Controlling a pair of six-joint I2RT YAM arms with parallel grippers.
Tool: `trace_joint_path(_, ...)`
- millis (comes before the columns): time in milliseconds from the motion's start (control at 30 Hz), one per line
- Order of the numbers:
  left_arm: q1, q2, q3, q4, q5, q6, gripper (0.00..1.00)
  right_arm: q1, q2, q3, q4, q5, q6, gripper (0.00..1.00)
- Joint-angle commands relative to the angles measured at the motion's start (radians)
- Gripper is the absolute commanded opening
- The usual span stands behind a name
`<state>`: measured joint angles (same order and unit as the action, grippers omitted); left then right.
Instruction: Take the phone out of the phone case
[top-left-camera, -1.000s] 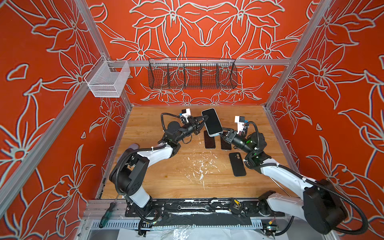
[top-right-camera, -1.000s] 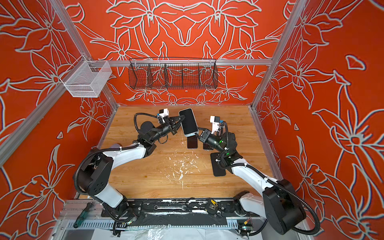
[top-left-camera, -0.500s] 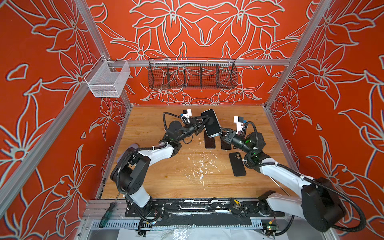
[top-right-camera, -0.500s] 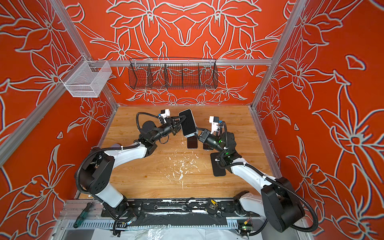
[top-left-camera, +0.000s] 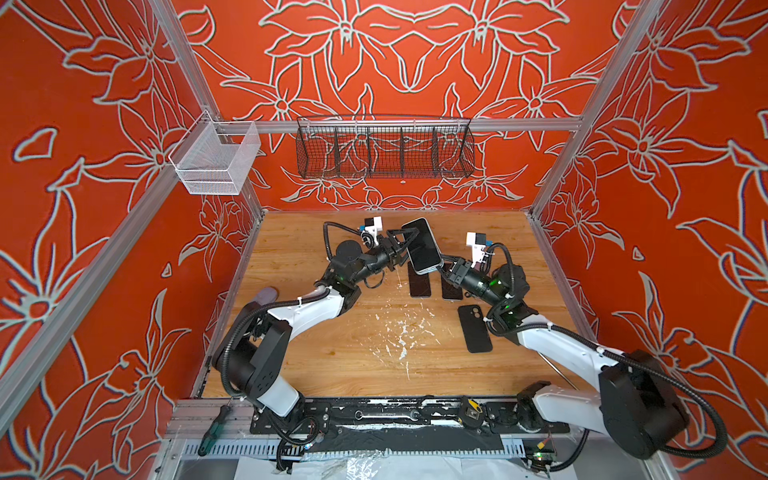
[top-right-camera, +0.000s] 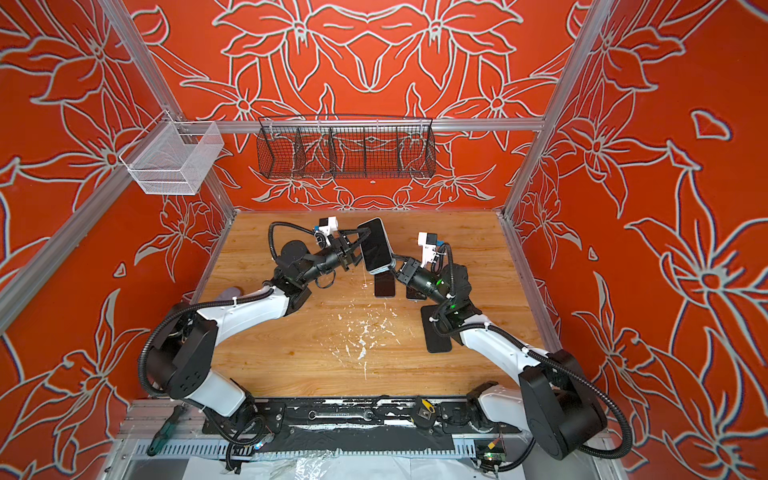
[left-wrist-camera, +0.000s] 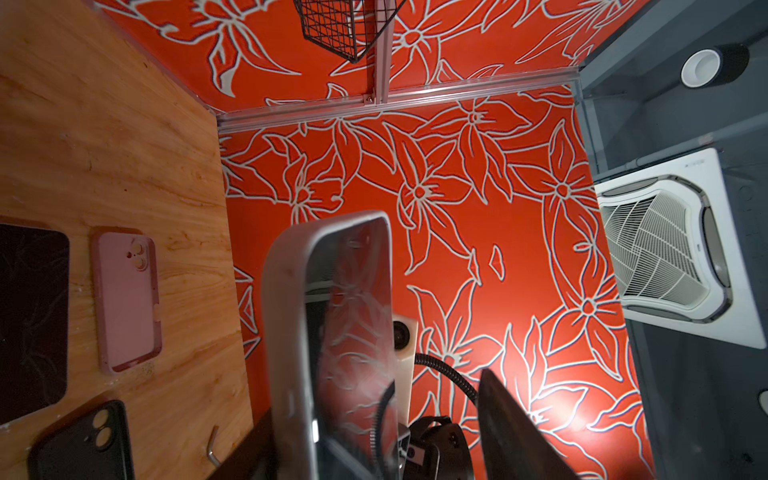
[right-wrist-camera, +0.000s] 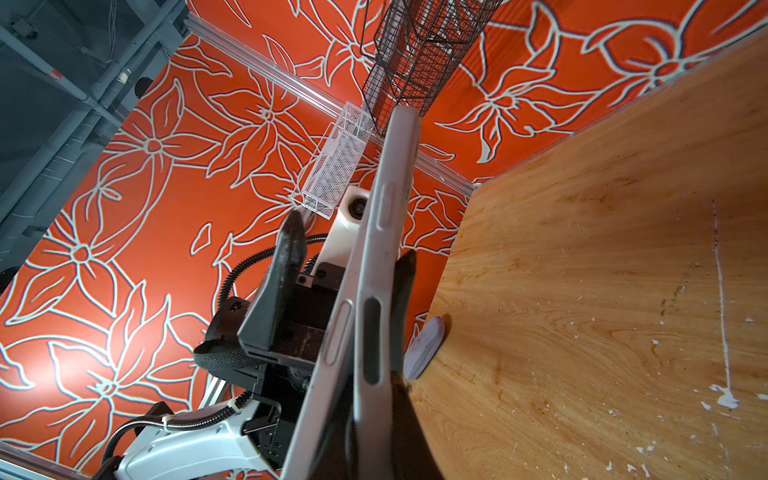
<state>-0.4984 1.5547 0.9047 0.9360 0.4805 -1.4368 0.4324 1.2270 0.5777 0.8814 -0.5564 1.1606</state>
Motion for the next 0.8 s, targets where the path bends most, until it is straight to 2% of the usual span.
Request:
trace_joint_path(0, -0.006, -0.050, -0.013, -0.030, -0.011, 0.051, 0.66, 0.003, -0.003, 0.016, 0.105, 0.005, 0.019, 0.01)
trace_joint_path(433, -0.019, -0.074, -0.008, -0.035, -0.013, 0.055, 0.73, 0.002, 0.028, 0.002, 0.130, 0.028, 0.067, 0.01)
trace_joint_path(633, -0.019, -0.084, -0.016, -0.047, -0.008, 0.063, 0.88, 0.003, 0.031, -0.007, 0.152, 0.047, 0.100, 0.01)
trace_joint_path(767, -0.019, -0.103, -0.053, -0.049, -0.026, 0.062, 0.95, 0.001, 0.031, -0.011, 0.153, 0.060, 0.129, 0.01)
